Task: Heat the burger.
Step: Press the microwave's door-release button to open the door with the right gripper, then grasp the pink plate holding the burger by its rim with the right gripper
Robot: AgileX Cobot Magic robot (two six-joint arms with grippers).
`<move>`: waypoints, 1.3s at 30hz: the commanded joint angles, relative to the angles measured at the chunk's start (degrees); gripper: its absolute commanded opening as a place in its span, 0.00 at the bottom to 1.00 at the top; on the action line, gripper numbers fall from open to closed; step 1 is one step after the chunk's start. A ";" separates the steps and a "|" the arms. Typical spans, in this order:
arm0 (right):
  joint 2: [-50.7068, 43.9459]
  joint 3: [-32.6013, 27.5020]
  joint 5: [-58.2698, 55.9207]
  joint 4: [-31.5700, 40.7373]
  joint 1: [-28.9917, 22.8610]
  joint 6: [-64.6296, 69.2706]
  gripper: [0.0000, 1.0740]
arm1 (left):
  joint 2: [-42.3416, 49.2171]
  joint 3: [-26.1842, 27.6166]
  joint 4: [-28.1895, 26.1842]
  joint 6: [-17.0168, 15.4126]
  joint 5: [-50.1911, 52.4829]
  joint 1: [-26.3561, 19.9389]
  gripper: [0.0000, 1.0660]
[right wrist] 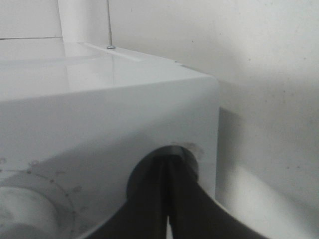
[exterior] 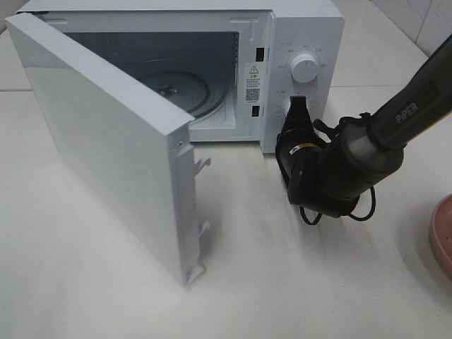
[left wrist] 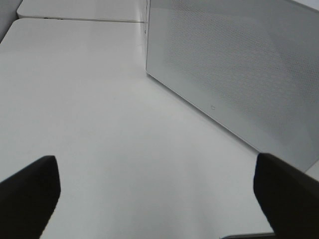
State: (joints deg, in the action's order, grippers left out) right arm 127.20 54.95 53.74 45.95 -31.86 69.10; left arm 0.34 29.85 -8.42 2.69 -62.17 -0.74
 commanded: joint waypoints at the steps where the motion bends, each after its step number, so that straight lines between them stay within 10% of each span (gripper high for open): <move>1: -2.18 4.07 10.83 -7.51 2.86 0.00 0.00 | 0.97 -0.17 -0.34 0.00 0.74 0.29 0.92; 24: -9.57 -6.93 -11.40 -6.47 2.23 -9.40 0.00 | 0.97 -0.17 -0.34 0.00 0.74 0.29 0.92; 39: -23.89 -13.12 -30.31 -11.29 2.46 -38.50 0.00 | 0.97 -0.17 -0.34 0.00 0.74 0.29 0.92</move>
State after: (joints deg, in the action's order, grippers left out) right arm 106.46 42.11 29.11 37.64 -29.68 38.62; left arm 0.34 29.85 -8.42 2.69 -62.17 -0.74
